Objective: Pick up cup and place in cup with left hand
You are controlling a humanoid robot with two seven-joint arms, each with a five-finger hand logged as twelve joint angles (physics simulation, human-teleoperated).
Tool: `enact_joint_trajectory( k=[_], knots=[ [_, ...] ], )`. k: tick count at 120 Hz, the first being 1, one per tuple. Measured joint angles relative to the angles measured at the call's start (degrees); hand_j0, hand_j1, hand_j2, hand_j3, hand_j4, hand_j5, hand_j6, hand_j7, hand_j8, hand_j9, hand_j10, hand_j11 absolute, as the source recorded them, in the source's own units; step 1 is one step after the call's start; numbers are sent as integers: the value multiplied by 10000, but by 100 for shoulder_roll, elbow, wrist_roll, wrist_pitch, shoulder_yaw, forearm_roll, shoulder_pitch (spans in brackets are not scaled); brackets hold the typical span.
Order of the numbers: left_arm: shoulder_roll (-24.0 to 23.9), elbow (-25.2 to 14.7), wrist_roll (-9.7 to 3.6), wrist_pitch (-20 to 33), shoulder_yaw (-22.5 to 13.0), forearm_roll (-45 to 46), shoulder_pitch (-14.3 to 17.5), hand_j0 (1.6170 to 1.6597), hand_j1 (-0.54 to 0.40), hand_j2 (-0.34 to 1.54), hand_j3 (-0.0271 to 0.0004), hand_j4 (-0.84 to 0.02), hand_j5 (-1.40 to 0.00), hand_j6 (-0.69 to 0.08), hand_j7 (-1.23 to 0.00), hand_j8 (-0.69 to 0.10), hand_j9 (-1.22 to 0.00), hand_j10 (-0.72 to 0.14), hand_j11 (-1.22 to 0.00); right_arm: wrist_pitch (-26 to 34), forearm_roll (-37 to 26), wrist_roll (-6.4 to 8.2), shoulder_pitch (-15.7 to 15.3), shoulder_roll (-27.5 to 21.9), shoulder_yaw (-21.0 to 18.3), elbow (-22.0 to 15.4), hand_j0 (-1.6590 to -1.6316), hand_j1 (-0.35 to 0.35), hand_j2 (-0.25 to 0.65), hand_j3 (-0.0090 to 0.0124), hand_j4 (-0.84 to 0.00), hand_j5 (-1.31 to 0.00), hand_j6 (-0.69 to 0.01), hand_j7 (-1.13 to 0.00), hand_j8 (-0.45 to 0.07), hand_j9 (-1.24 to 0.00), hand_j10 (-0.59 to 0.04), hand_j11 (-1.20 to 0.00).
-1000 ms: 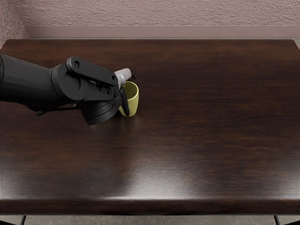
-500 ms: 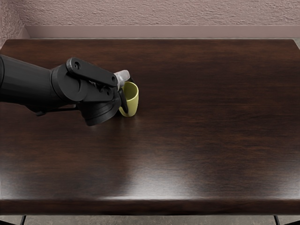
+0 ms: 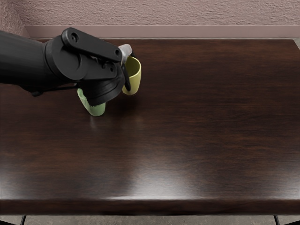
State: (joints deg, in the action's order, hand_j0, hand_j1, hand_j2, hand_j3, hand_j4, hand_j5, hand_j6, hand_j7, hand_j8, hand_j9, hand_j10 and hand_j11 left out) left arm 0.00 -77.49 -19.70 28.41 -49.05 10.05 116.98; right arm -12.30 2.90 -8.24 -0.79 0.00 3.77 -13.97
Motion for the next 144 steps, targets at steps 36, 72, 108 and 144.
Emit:
enact_joint_trajectory(
  k=[36, 72, 108, 144],
  knots=[
    [333, -332, -104, -973, -578, 234, 944, 16535, -1039, 913, 0, -4073, -6605, -2928, -6612, -2893, -6643, -4823, -6667, 0, 0, -1, 0, 0, 0, 0, -16581, -3309, -33, 0, -148, -195, -146, -195, -148, -195, -149, -195],
    [719, -469, -122, -1226, -1204, 278, 1053, 16538, -873, 617, 0, -4029, -6614, -2933, -6565, -2810, -6658, -4776, -6626, 0, 0, 2, 0, 0, 1, 0, -16581, -3309, -33, 0, -148, -195, -146, -195, -148, -195, -149, -195],
    [720, -469, -115, -1270, -1287, 254, 993, 16532, -1061, 1032, 0, -3984, -6664, -2885, -6655, -2789, -6751, -4800, -6740, 0, 0, -1, 0, 0, 0, 0, -16581, -3309, -33, 0, -148, -195, -146, -195, -148, -195, -149, -195],
    [694, -558, -111, -1462, -1267, 250, 987, 16530, -1152, 1407, 0, -4101, -6656, -3011, -6678, -2939, -6791, -4944, -6799, 0, 0, 0, 0, 0, 0, 0, -16581, -3309, -33, 0, -147, -195, -146, -195, -147, -195, -149, -195]
  ],
)
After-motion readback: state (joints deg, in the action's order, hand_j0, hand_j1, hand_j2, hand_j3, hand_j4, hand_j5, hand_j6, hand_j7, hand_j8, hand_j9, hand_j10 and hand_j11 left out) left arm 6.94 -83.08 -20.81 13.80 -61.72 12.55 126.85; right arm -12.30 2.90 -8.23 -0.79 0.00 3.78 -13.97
